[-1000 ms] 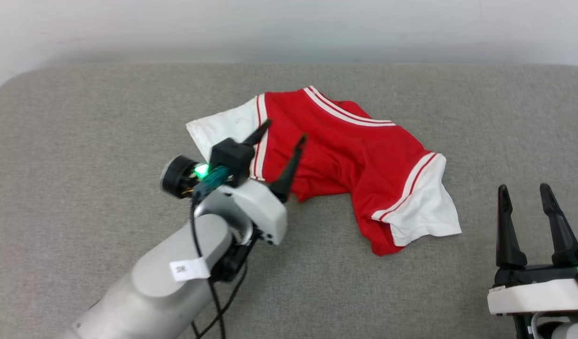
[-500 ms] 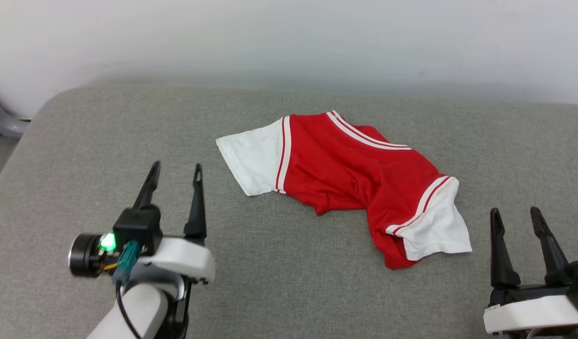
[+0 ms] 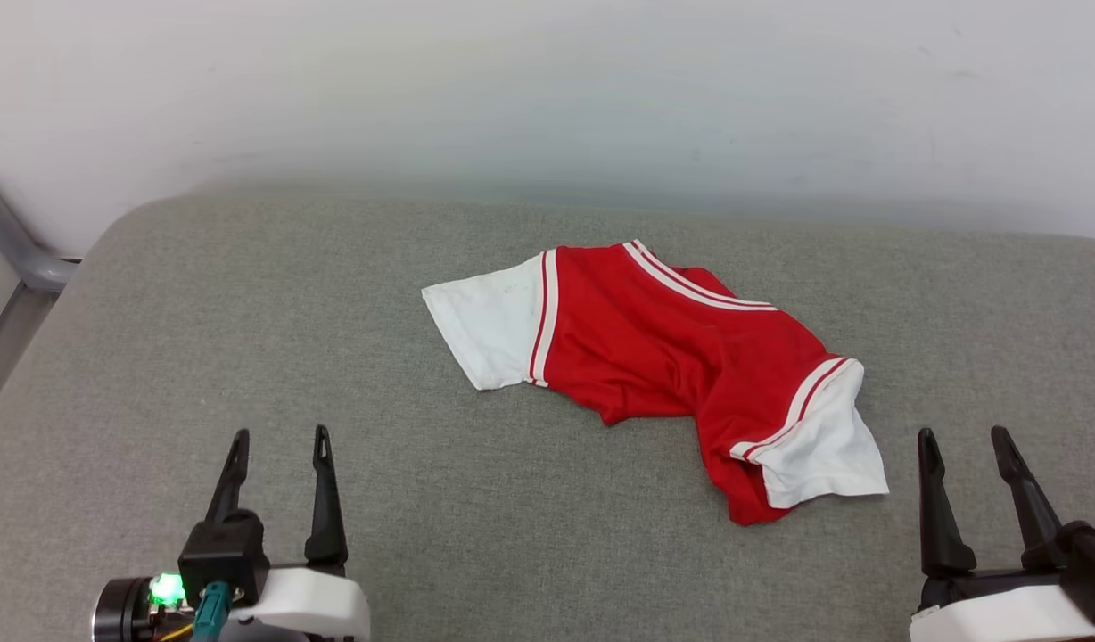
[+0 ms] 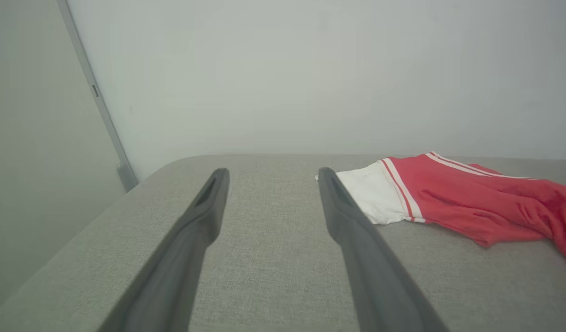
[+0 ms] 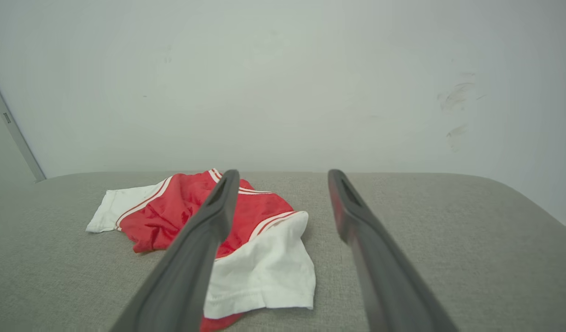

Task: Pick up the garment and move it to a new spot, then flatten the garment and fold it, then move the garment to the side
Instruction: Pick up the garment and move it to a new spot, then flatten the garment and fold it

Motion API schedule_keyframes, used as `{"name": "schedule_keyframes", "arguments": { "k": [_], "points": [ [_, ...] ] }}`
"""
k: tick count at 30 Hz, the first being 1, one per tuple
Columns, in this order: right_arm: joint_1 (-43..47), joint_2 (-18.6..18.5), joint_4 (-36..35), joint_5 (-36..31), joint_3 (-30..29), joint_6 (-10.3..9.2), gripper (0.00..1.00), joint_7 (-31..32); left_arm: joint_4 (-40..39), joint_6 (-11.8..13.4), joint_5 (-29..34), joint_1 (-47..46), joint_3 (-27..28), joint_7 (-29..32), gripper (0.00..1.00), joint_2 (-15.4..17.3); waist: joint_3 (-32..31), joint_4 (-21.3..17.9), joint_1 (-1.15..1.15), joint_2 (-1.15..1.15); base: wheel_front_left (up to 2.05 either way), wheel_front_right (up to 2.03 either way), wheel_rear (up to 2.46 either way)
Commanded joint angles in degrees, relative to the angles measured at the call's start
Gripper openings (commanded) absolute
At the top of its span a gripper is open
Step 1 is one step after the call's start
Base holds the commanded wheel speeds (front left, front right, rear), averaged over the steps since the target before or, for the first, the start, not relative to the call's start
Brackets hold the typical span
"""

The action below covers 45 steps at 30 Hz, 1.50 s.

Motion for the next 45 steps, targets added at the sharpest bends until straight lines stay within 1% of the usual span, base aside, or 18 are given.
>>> {"name": "schedule_keyframes", "arguments": {
  "k": [1,4,6,10,14,15,22,30,45],
  "points": [
    [0.9,0.1,0.2,0.1,0.0,-0.06,1.00,-0.1,0.1,-0.7,0.7,1.1,0.8,-0.1,1.00,-0.5,-0.2,-0.1,0.01,0.00,0.00,0.00,0.00],
    [1.5,0.1,0.7,0.2,0.0,-0.06,1.00,-0.1,0.2,-2.0,2.6,3.0,2.5,-0.1,1.00,-2.2,-0.8,-0.1,0.01,0.00,0.00,0.00,0.00],
    [2.0,0.1,1.0,0.3,-0.2,-0.06,1.00,-0.1,-0.3,-2.4,3.9,4.1,3.4,-0.1,1.00,-3.4,-1.0,-0.2,0.01,0.00,0.00,0.00,0.00],
    [2.4,0.1,1.3,0.6,-0.4,-0.06,1.00,-0.1,-0.1,-3.7,5.7,5.7,4.9,-0.1,1.00,-4.9,-1.3,-0.4,0.01,0.00,0.00,0.00,0.00],
    [2.5,0.1,1.6,0.8,-0.4,-0.06,1.00,-0.1,-0.1,-4.6,7.2,6.7,6.1,-0.1,1.00,-5.9,-1.4,-0.7,0.01,0.00,0.00,0.00,0.00],
    [2.5,0.1,1.7,0.9,-0.4,-0.06,1.00,-0.1,-0.1,-5.2,7.8,7.0,6.5,-0.1,1.00,-6.5,-1.5,-0.8,0.01,0.00,0.00,0.00,0.00],
    [2.7,0.1,1.6,0.7,-0.2,-0.06,1.00,-0.1,-0.7,-7.4,9.4,7.8,7.7,-0.1,1.00,-7.9,-1.7,-0.9,0.01,0.00,0.00,0.00,0.00],
    [2.6,0.1,1.7,0.6,0.2,-0.06,1.00,-0.1,-0.6,-8.8,11.1,8.2,8.7,-0.1,1.00,-9.3,-1.9,-0.7,0.01,0.00,0.00,0.00,0.00],
    [2.6,0.1,2.0,0.4,0.5,-0.06,1.00,-0.1,-0.2,-10.0,12.8,8.9,9.7,-0.1,1.00,-11.0,-2.3,-0.7,0.01,0.00,0.00,0.00,0.00]
  ]
}}
